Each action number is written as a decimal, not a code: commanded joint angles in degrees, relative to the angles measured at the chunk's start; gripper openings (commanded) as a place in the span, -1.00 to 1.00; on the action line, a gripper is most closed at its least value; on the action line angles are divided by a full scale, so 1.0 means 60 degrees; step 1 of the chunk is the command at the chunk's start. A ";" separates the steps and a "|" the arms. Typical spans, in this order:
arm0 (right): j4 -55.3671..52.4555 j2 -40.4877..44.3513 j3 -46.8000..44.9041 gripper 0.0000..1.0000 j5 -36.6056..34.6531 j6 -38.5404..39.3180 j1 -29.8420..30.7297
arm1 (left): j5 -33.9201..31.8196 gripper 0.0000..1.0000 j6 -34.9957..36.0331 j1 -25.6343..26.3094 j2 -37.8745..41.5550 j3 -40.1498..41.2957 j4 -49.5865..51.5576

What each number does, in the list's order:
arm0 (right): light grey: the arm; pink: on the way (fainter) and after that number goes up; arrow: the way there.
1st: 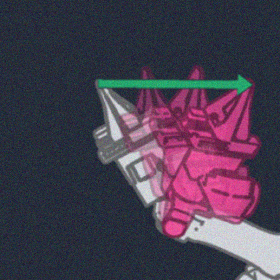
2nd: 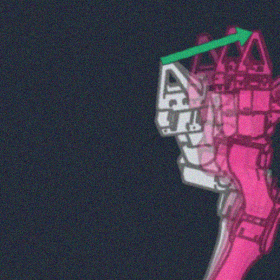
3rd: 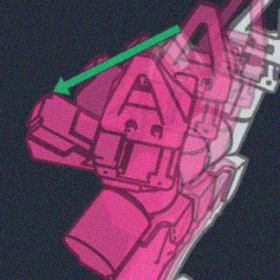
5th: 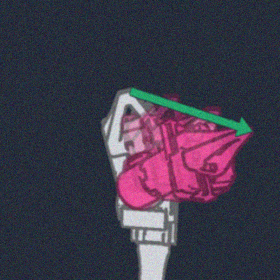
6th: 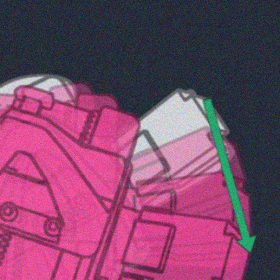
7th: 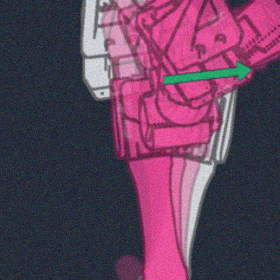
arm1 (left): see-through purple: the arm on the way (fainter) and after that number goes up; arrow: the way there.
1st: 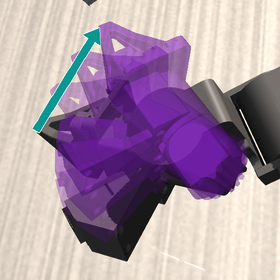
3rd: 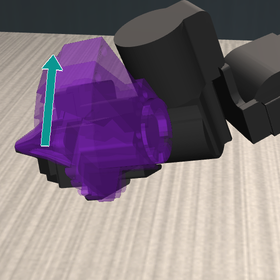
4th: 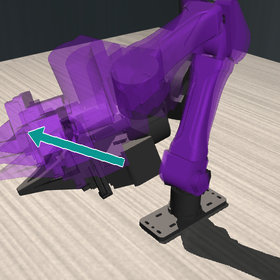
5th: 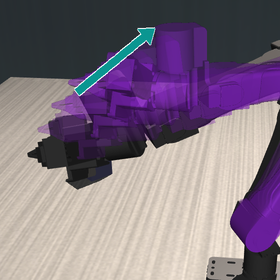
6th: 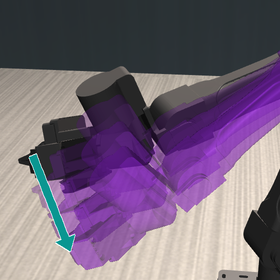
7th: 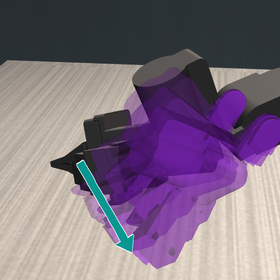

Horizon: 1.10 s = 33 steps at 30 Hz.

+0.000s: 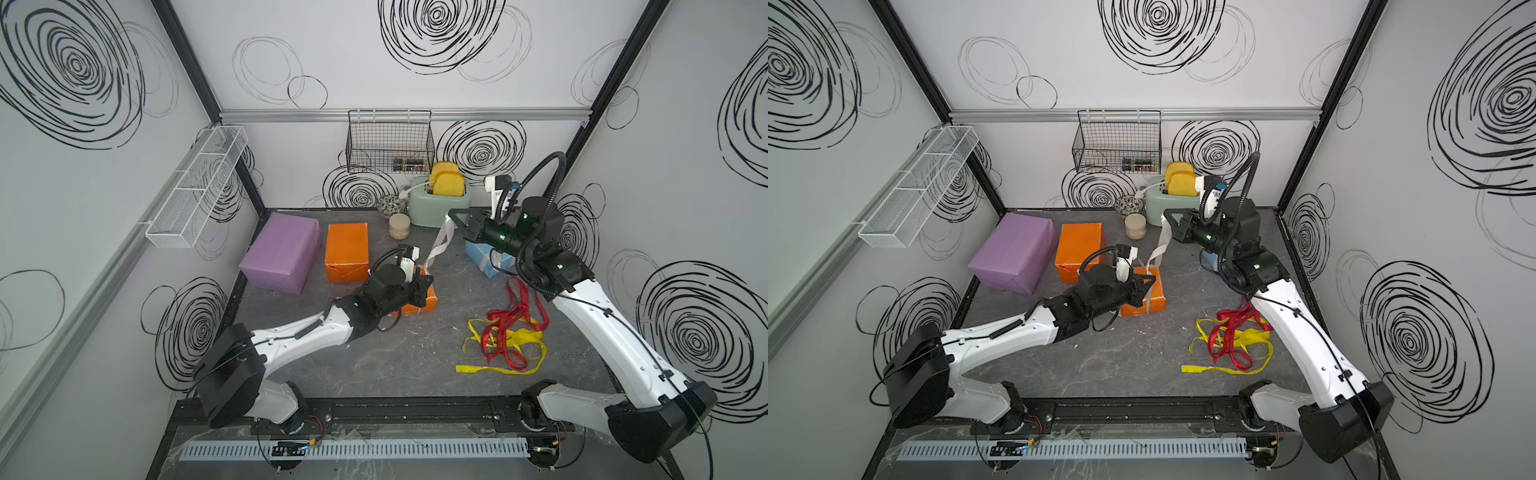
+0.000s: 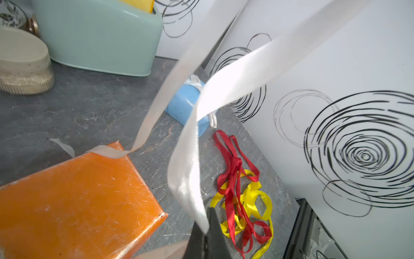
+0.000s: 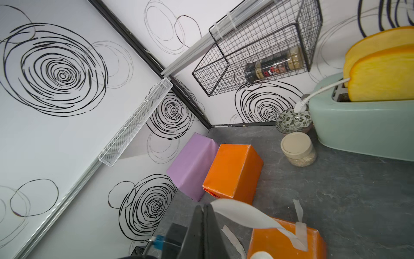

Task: Untie the ribbon bows on the gift boxes
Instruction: Pull the ribbon from the gift box.

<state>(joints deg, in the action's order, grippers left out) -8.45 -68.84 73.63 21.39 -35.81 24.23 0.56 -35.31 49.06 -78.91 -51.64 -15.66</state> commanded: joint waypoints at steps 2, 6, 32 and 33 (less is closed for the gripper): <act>0.0238 0.0228 -0.0422 -1.00 -0.0161 -0.0037 -0.0284 | -0.0384 -1.00 0.0019 -0.0050 0.1195 -0.0916 0.0179; 0.0344 0.0227 -0.0733 -1.00 -0.0140 -0.0025 -0.0407 | -0.0623 -1.00 0.0294 0.0010 0.1642 -0.1813 0.0955; 0.0386 0.0528 -0.0833 -1.00 -0.0039 -0.0116 -0.0611 | 0.0259 -1.00 0.0674 0.1214 0.0217 -0.7764 0.3317; 0.0354 0.0586 -0.0800 -1.00 -0.0081 -0.0122 -0.0625 | 0.0264 -1.00 0.0699 0.1291 0.0133 -0.7903 0.3432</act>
<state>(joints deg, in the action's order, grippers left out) -6.79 -66.78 67.85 21.37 -36.03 21.08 1.45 -32.82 55.66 -77.54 -95.29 5.26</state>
